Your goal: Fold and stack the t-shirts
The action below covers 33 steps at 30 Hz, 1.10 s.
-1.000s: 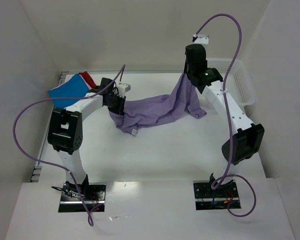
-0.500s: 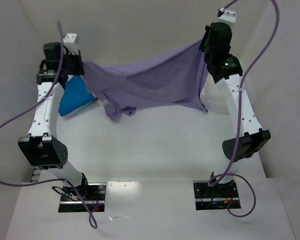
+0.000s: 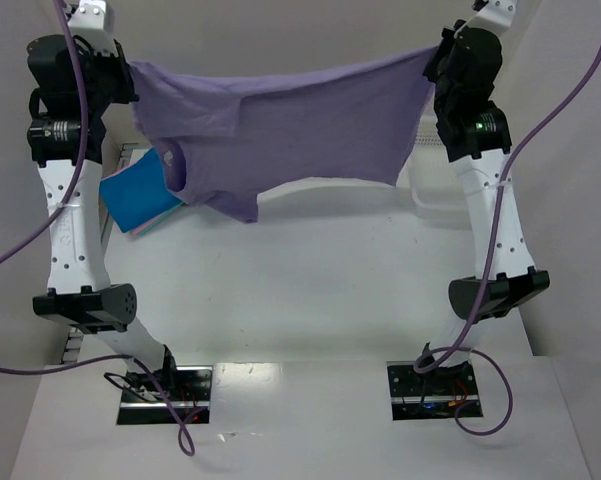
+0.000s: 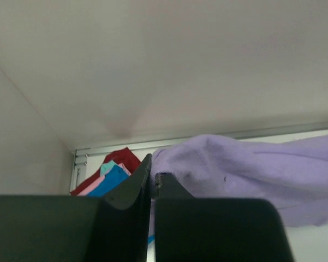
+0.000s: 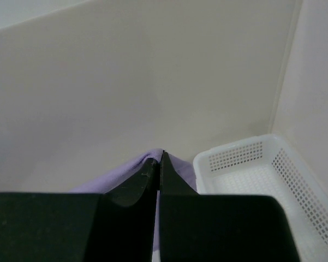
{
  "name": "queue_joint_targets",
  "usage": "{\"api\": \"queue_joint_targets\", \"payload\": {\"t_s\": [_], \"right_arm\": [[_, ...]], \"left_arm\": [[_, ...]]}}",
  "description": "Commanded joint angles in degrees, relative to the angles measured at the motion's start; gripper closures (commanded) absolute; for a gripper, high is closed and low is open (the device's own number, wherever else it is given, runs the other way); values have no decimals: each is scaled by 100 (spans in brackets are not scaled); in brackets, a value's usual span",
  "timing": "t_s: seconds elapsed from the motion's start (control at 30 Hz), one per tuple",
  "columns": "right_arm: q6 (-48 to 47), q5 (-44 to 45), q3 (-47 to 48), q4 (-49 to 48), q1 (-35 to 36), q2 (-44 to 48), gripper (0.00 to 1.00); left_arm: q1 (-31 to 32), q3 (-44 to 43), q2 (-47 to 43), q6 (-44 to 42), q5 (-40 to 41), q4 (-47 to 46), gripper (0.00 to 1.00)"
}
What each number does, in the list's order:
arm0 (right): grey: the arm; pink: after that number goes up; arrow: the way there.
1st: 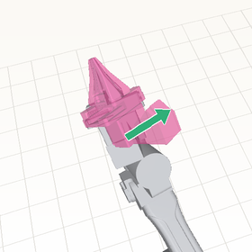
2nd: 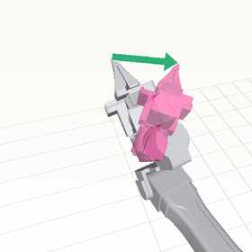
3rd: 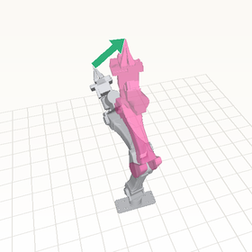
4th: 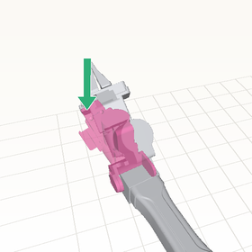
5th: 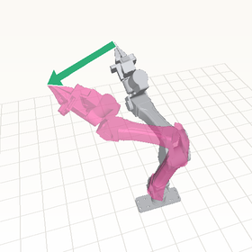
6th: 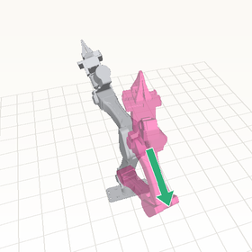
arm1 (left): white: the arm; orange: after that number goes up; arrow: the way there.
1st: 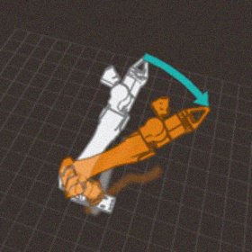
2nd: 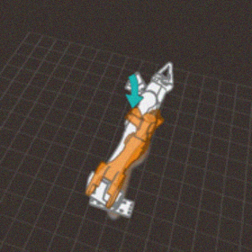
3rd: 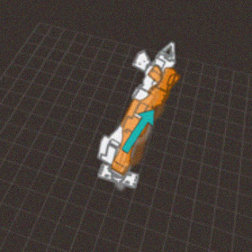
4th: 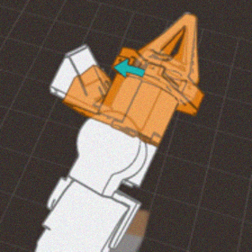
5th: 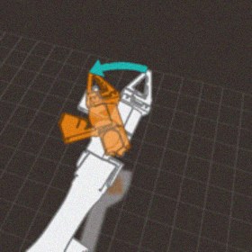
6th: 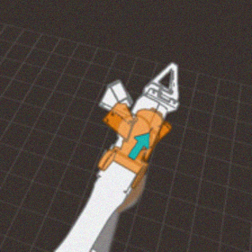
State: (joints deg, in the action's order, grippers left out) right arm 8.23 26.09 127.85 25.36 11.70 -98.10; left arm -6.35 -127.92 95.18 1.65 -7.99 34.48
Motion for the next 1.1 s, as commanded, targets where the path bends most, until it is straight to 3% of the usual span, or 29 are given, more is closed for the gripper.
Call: {"api": "queue_joint_targets", "payload": {"t_s": [0.0, 0.23, 0.7, 0.87, 1.07], "right_arm": [[-119, 54, -57, -470, -107, 625, 100], [-172, 238, -586, -612, -107, 1109, 100], [-243, 46, -103, -664, -283, 1101, 100], [-243, -60, -207, -664, -283, 1117, 100], [-243, 2, -497, -594, -283, 934, 100]], "left_arm": [[-94, -645, 132, -103, 332, -3, 100], [-95, -2517, 712, -156, 623, 533, 100], [-95, -4108, 1160, -103, 649, 586, 100], [-95, -4171, 1161, -103, 649, 850, 100], [-95, -3513, 916, -208, 597, 973, 100]]}}
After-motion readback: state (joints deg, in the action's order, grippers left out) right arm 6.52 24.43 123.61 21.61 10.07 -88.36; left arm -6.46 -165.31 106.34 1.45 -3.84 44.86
